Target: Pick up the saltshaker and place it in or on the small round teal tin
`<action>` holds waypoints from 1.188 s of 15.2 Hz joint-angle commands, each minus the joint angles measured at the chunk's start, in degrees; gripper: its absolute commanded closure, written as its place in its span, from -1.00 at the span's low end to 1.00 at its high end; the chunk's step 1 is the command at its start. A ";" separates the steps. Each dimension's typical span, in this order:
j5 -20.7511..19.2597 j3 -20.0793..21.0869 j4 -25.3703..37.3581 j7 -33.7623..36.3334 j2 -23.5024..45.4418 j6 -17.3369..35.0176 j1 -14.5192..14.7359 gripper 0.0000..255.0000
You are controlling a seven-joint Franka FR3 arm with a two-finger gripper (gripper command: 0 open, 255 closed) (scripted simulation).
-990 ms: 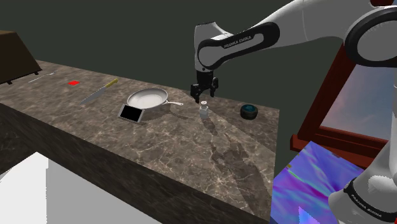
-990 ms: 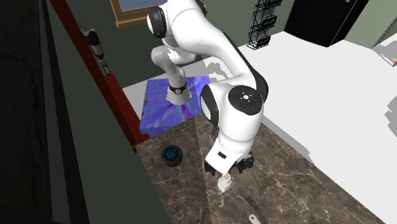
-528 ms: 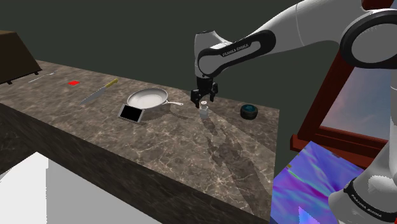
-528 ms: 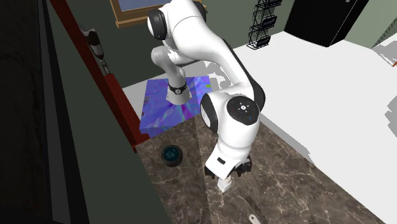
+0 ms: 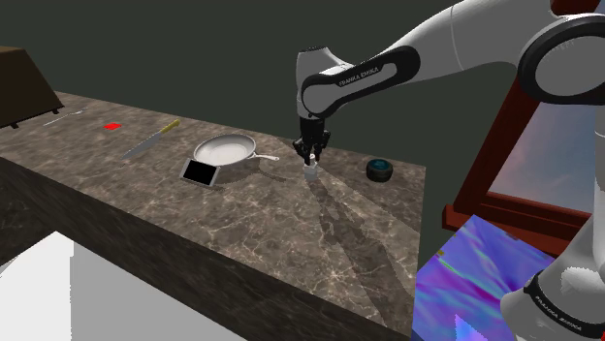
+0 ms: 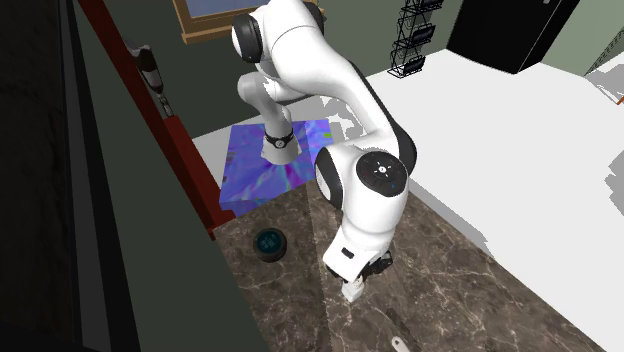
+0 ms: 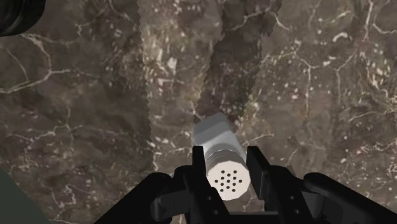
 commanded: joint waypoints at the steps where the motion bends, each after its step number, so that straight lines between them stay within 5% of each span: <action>1: 0.00 0.00 0.00 0.00 0.00 0.00 0.00 1.00; 18: 0.48 0.25 5.02 -0.29 -2.35 -7.35 -0.02 1.00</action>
